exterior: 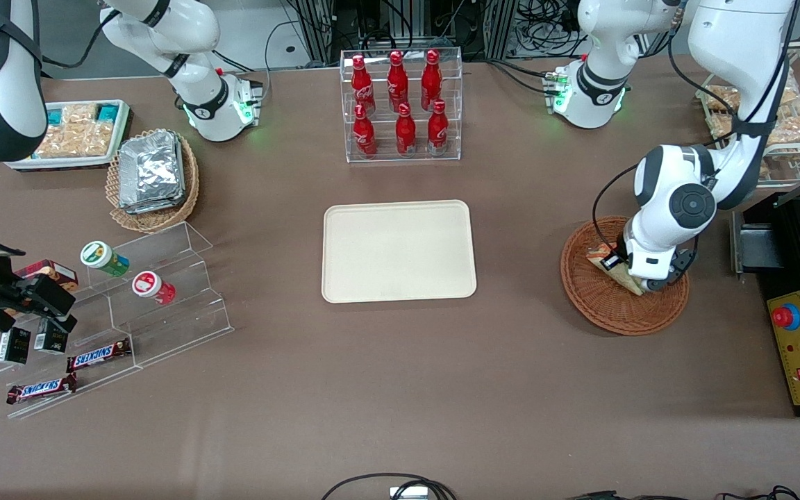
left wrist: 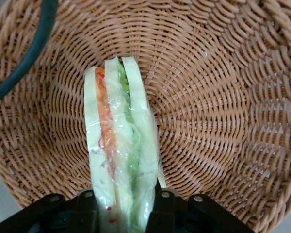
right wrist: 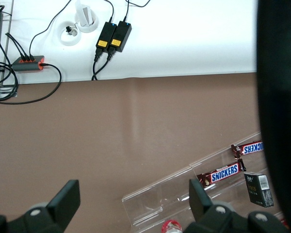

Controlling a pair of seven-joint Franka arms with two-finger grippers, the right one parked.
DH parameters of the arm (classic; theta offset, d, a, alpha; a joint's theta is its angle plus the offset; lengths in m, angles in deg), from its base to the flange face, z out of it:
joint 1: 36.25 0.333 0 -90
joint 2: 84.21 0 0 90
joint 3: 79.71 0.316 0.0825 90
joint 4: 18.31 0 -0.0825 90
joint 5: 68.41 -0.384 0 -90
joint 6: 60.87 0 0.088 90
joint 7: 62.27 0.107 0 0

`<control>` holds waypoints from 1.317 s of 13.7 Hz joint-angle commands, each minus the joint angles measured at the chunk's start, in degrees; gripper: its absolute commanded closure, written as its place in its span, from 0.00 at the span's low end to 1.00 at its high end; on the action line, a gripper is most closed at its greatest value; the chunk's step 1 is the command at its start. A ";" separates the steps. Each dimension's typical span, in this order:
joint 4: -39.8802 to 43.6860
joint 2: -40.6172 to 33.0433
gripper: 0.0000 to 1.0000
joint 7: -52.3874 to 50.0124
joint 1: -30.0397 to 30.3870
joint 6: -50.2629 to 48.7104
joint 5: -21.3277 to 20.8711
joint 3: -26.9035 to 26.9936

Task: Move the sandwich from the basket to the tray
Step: 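Lift the sandwich and carry it over the cream tray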

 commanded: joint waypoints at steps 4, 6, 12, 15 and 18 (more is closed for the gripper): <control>9.97 -5.10 1.00 -0.38 -0.83 -16.07 -1.41 -2.87; 14.81 -4.93 1.00 -0.47 -0.91 -21.09 -1.32 -5.68; 18.34 -4.14 1.00 -1.52 -0.91 -22.08 -1.50 -17.63; 18.60 -3.26 1.00 -1.70 -3.10 -21.37 -3.94 -21.78; 19.05 -0.02 1.00 -3.10 -10.83 -18.74 -11.22 -21.78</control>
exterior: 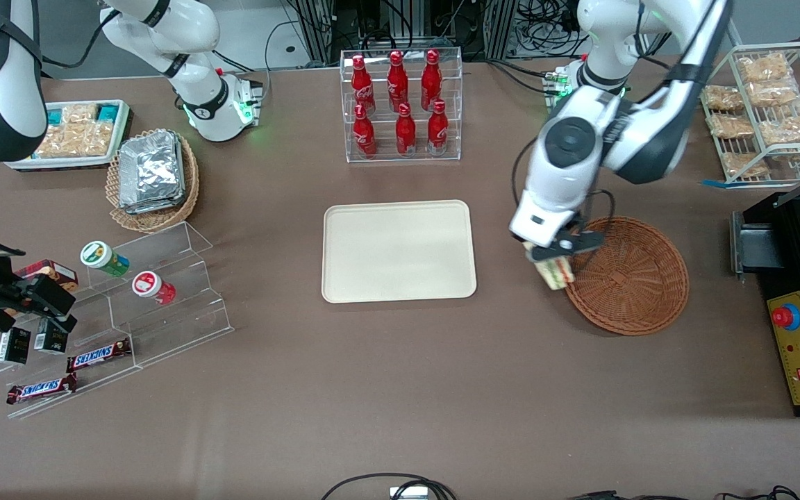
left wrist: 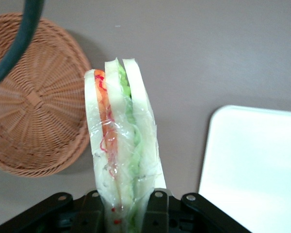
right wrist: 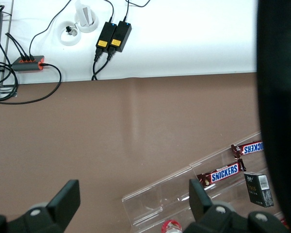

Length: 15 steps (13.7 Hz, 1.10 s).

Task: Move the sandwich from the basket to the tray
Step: 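Lift the sandwich and carry it over the cream tray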

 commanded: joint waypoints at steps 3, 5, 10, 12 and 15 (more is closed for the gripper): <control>2.04 7.26 1.00 -4.94 -8.71 4.64 -7.38 0.19; 2.04 9.03 1.00 -6.61 -11.52 6.40 -7.47 0.19; 2.40 15.61 1.00 -6.61 -15.75 11.94 -7.47 0.19; 2.40 18.16 1.00 -6.52 -16.36 13.87 -9.30 0.19; 2.83 20.63 1.00 -6.52 -16.89 14.67 -9.84 0.19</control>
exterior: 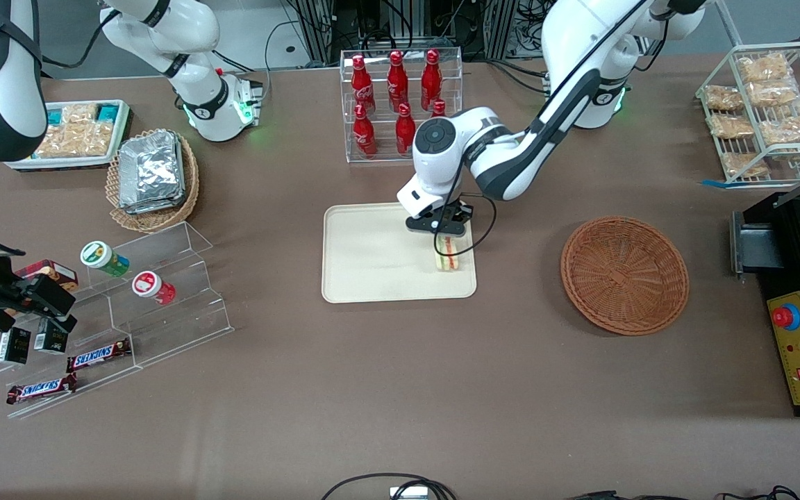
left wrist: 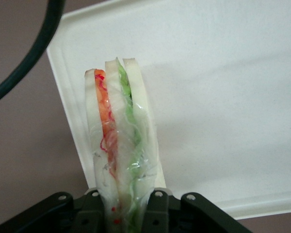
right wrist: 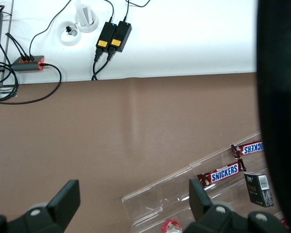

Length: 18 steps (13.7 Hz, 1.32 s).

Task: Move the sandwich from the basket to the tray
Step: 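Lower the sandwich onto the tray and open the left gripper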

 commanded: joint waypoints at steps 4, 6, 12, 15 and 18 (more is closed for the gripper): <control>2.31 3.07 1.00 -0.94 -2.10 -0.03 -1.53 0.36; 2.31 3.07 0.88 -1.03 -2.19 -0.21 -1.53 0.36; 5.81 3.85 0.00 -1.03 -2.98 -3.98 -1.10 0.45; 10.04 3.42 0.00 -1.12 -2.10 -8.20 -0.48 0.54; 14.60 2.89 0.00 -4.09 1.23 -12.23 3.12 0.71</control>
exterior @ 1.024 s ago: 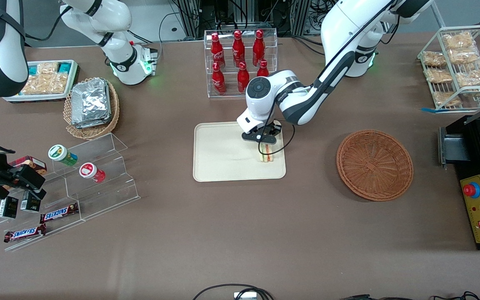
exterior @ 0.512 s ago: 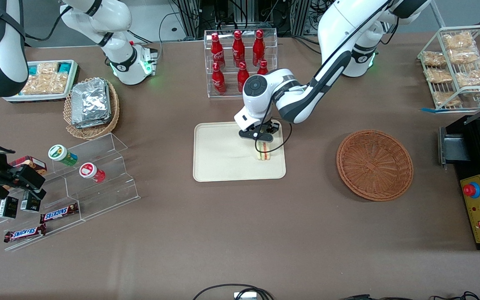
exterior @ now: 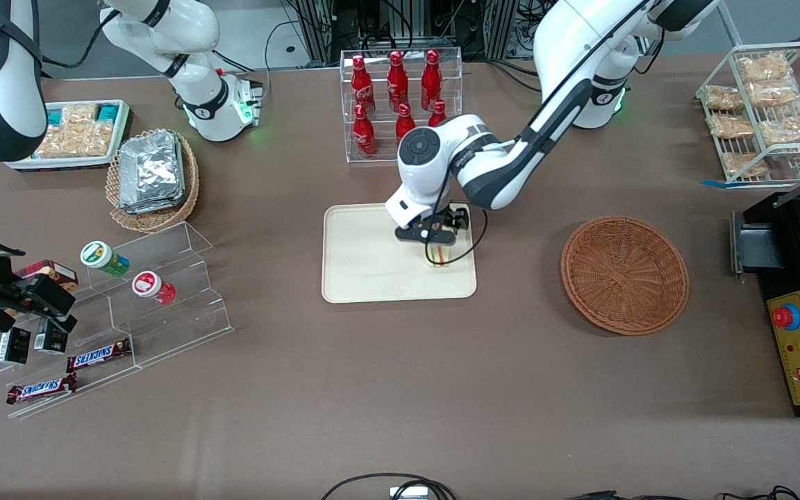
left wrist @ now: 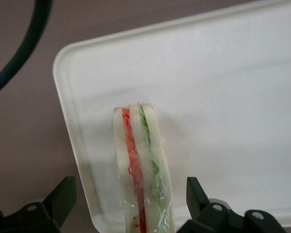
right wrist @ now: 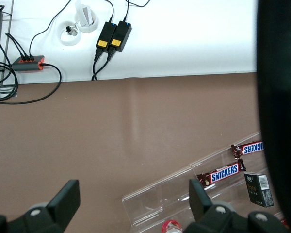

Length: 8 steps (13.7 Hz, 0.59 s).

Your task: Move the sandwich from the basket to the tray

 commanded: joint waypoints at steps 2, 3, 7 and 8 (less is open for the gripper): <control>8.23 -0.58 0.00 -3.15 5.13 -9.92 1.67 0.00; 9.82 -1.55 0.00 -3.07 7.59 -12.21 1.76 -0.09; 10.45 -5.24 0.00 -2.10 18.57 -16.44 1.50 -0.09; 10.36 -5.68 0.00 -2.01 20.34 -18.54 0.88 0.00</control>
